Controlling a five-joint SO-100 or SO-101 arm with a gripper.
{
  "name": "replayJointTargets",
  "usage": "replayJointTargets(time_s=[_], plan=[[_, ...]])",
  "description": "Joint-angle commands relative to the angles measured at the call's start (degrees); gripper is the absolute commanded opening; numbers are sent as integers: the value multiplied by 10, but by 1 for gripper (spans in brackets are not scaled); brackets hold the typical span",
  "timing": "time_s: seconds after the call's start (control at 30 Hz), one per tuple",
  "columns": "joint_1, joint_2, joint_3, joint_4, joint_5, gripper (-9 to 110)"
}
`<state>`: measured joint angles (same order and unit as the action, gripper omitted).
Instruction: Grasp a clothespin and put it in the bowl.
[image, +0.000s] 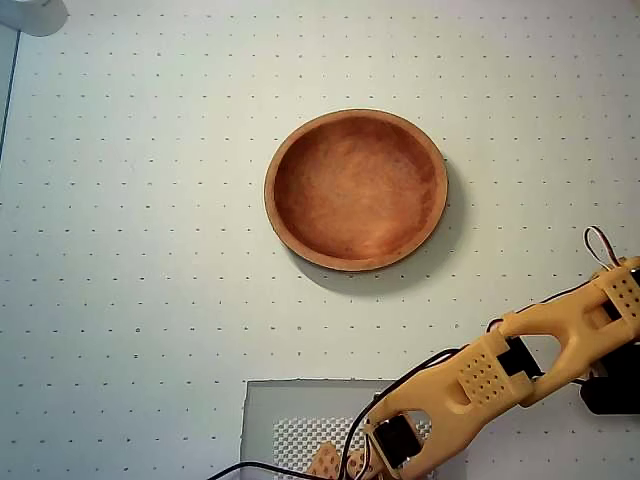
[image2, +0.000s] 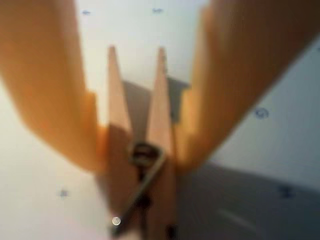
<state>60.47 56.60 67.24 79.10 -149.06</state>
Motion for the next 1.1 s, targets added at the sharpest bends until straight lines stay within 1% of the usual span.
replayJointTargets(time_s=[0.0, 0.1, 0.17, 0.27, 0.47, 0.57, 0.8, 0.93, 1.07], plan=[[-26, 152, -9, 18, -2, -3], [-50, 240, -11, 82, -2, -3], [-86, 308, -18, 147, -2, -3], [-125, 369, -18, 194, -1, -3], [-239, 496, -5, 234, 9, -3], [-300, 545, 22, 234, 63, -3], [-476, 663, 110, 233, 271, -3], [-553, 699, 144, 229, 347, -3], [-589, 703, 170, 229, 383, -3]])
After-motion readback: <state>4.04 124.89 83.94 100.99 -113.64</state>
